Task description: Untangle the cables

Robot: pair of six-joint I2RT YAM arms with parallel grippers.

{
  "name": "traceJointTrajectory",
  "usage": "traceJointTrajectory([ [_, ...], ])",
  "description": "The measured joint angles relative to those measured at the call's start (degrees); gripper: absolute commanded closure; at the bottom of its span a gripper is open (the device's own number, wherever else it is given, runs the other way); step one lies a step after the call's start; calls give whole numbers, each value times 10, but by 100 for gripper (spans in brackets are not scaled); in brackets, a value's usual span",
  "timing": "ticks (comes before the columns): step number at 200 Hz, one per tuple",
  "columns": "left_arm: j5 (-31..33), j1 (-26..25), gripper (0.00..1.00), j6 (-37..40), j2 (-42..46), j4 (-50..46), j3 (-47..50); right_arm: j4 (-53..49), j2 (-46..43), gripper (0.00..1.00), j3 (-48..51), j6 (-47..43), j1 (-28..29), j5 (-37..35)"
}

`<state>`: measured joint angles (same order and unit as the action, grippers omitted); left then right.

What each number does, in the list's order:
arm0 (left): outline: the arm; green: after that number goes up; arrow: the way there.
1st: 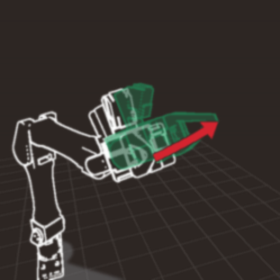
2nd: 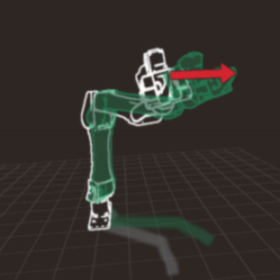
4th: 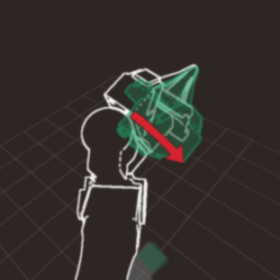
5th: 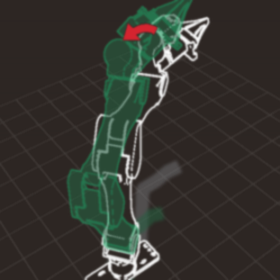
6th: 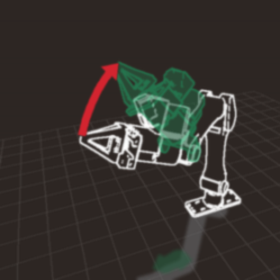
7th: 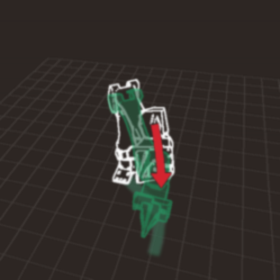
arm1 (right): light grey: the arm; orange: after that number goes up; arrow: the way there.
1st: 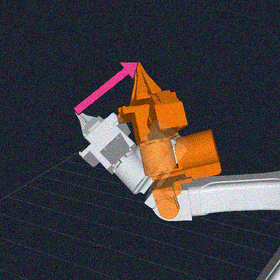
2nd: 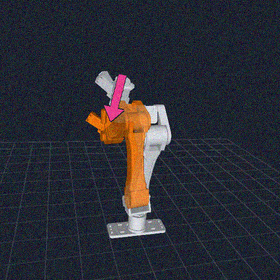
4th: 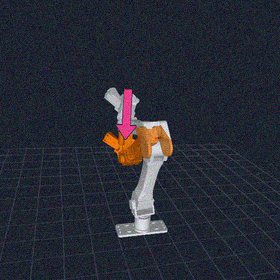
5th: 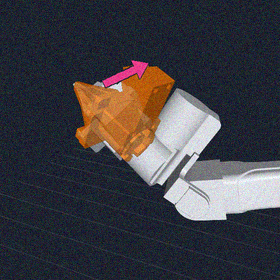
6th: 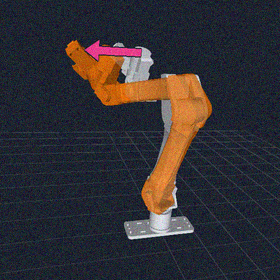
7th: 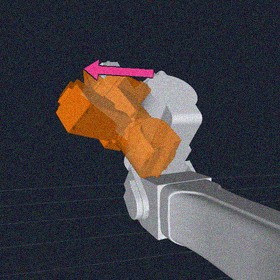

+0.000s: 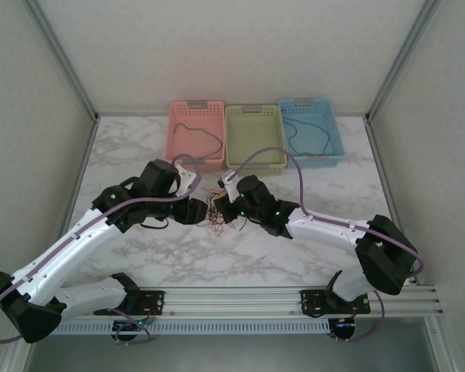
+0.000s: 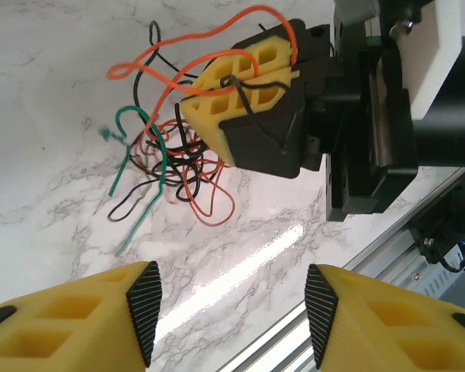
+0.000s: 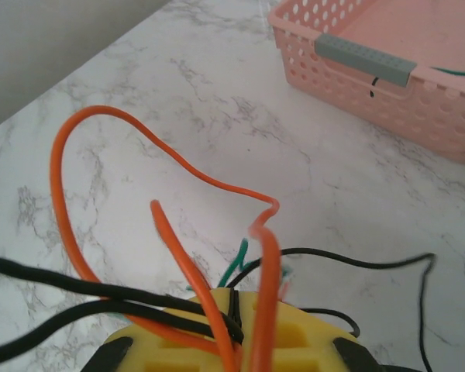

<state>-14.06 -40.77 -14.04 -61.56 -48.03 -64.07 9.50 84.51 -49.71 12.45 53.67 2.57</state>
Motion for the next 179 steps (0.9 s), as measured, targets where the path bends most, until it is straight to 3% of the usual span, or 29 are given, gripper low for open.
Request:
traceJointTrajectory([
  [94, 52, 0, 41, -69, 24, 77, 115, -63, -30, 100, -6, 39, -47, -9],
  [150, 30, 0, 41, -85, -33, 210, 186, -81, -38, 100, 0, 54, -70, 12],
  [179, 51, 0, 40, -59, -38, 259, 206, -92, -38, 100, 0, 54, -74, 23],
])
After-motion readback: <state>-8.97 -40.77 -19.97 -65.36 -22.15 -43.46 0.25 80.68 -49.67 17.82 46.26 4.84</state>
